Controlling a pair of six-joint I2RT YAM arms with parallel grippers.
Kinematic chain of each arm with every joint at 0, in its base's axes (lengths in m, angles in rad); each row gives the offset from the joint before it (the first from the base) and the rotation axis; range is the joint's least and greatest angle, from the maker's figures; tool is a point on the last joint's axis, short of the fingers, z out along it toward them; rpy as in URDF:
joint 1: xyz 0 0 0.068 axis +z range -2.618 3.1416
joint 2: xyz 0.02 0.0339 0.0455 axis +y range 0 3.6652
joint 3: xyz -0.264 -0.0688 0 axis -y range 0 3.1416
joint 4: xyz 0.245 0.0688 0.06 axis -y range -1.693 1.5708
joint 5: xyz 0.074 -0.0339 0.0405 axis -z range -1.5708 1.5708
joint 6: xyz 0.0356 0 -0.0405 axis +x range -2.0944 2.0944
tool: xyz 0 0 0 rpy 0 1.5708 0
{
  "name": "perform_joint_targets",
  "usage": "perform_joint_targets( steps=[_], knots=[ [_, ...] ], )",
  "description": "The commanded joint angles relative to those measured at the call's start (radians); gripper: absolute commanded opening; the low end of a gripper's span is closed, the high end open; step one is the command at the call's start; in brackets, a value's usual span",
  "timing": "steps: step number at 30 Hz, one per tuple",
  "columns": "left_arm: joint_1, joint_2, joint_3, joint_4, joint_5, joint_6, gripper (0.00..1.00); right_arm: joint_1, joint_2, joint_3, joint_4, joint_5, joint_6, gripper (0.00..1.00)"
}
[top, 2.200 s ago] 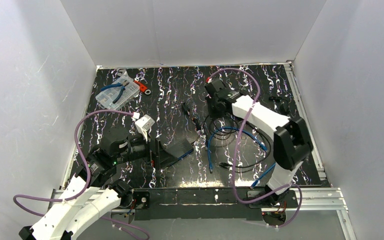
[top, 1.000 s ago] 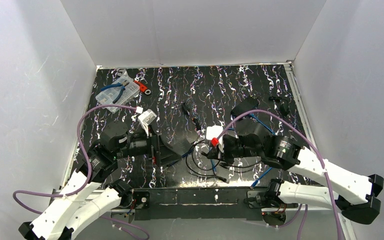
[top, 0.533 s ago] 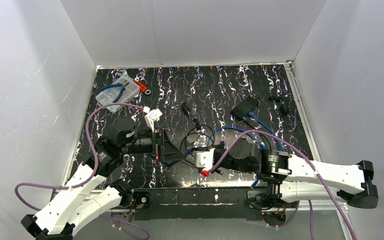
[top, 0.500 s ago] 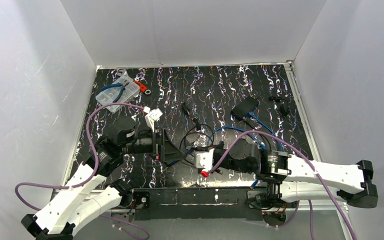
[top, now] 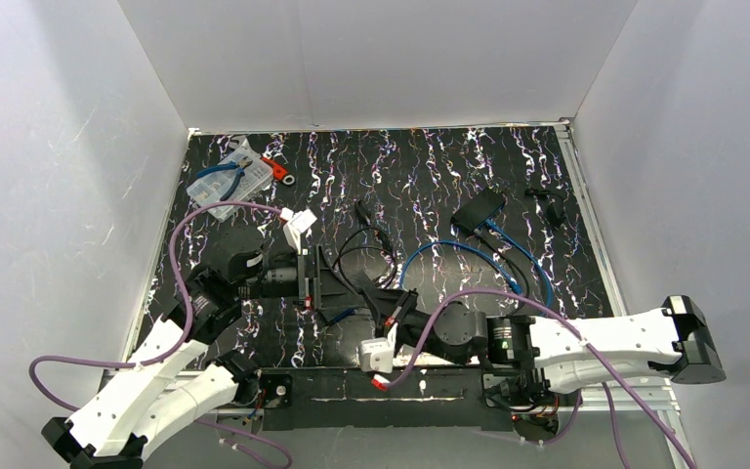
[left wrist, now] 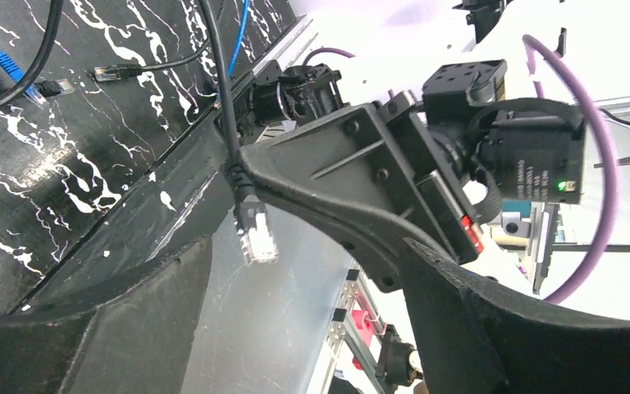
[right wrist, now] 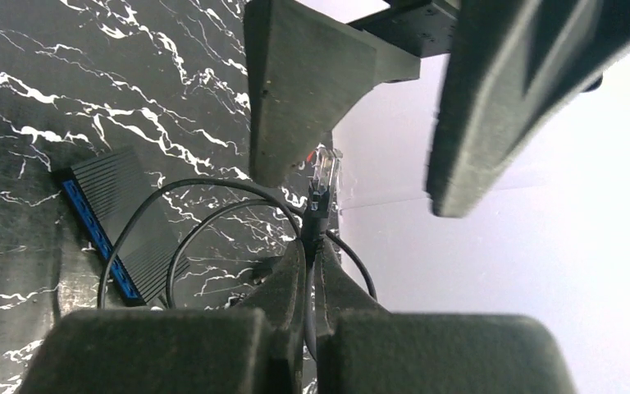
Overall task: Insert the plug into the switch port
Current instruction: Pick up the connector from the center of the board.
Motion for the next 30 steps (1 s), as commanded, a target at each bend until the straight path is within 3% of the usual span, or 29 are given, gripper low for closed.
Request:
perform_joint_targets(
  steps=[1,5,18,30],
  knots=[
    [-0.003,-0.013,0.033,0.025,0.026,-0.045,0.77,0.04,0.017,-0.026,0.224,0.117,-0.171,0.01],
    [-0.002,-0.023,0.027,0.025,0.023,-0.057,0.66,0.062,0.037,-0.059,0.318,0.162,-0.247,0.01],
    [-0.003,-0.04,0.024,0.019,0.006,-0.066,0.47,0.105,0.062,-0.091,0.422,0.226,-0.344,0.01],
    [-0.003,-0.053,0.028,0.009,-0.017,-0.065,0.42,0.146,0.059,-0.106,0.427,0.25,-0.355,0.01]
  ],
)
